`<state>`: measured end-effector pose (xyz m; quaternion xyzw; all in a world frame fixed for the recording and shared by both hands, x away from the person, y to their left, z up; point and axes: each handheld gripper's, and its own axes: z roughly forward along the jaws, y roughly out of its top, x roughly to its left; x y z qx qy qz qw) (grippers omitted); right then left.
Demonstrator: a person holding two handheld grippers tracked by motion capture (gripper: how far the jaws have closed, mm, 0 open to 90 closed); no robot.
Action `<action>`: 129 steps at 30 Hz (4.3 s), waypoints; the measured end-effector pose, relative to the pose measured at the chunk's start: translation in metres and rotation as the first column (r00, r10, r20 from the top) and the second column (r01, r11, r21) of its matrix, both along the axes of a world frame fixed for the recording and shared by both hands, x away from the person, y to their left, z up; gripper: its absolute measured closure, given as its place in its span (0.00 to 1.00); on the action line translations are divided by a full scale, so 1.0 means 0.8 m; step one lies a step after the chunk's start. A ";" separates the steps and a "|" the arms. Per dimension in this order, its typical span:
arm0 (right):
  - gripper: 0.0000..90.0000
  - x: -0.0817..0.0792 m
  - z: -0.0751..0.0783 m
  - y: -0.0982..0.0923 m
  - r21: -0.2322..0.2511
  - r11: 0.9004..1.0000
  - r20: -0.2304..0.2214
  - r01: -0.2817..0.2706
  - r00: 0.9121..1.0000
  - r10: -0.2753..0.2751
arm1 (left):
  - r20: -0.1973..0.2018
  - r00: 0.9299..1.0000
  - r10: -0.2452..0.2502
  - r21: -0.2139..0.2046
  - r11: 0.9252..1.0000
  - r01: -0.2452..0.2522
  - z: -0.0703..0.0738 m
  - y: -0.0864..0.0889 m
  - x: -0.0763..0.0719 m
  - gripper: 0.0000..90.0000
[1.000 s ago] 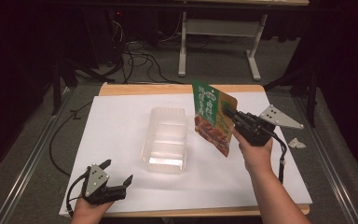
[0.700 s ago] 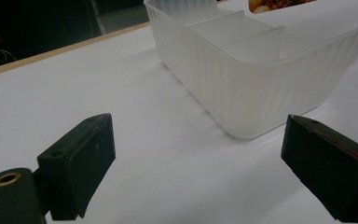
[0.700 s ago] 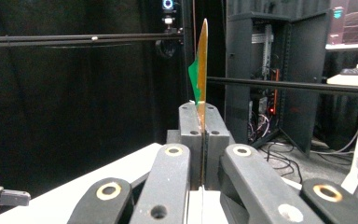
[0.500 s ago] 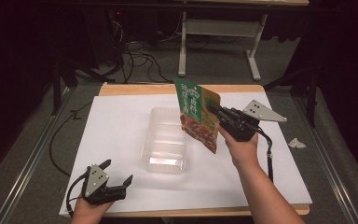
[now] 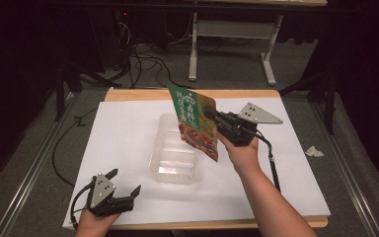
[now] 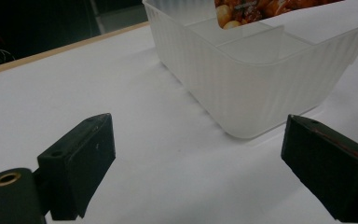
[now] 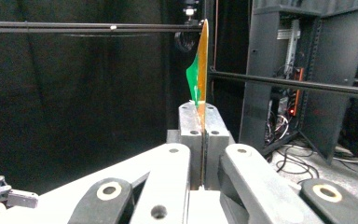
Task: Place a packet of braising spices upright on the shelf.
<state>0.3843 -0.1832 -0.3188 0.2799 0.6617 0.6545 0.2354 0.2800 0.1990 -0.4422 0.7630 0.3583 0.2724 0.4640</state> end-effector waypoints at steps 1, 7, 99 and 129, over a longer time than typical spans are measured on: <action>1.00 0.003 -0.002 0.004 -0.003 1.000 0.005 -0.002 1.000 0.002 | 0.000 1.000 0.000 0.001 1.000 0.000 0.000 0.000 0.000 0.11; 1.00 0.019 -0.008 0.018 0.003 1.000 0.001 -0.011 1.000 0.011 | -0.004 1.000 -0.002 -0.003 1.000 0.002 -0.001 0.000 0.001 0.11; 1.00 0.041 -0.080 0.036 0.001 1.000 -0.036 0.028 0.999 -0.028 | -0.014 1.000 -0.010 0.022 1.000 0.010 -0.004 -0.002 0.003 0.11; 0.14 0.020 -0.067 -0.006 -0.160 0.987 -0.182 0.027 0.982 -0.057 | -0.015 1.000 -0.008 0.015 1.000 0.008 -0.003 0.001 0.003 0.11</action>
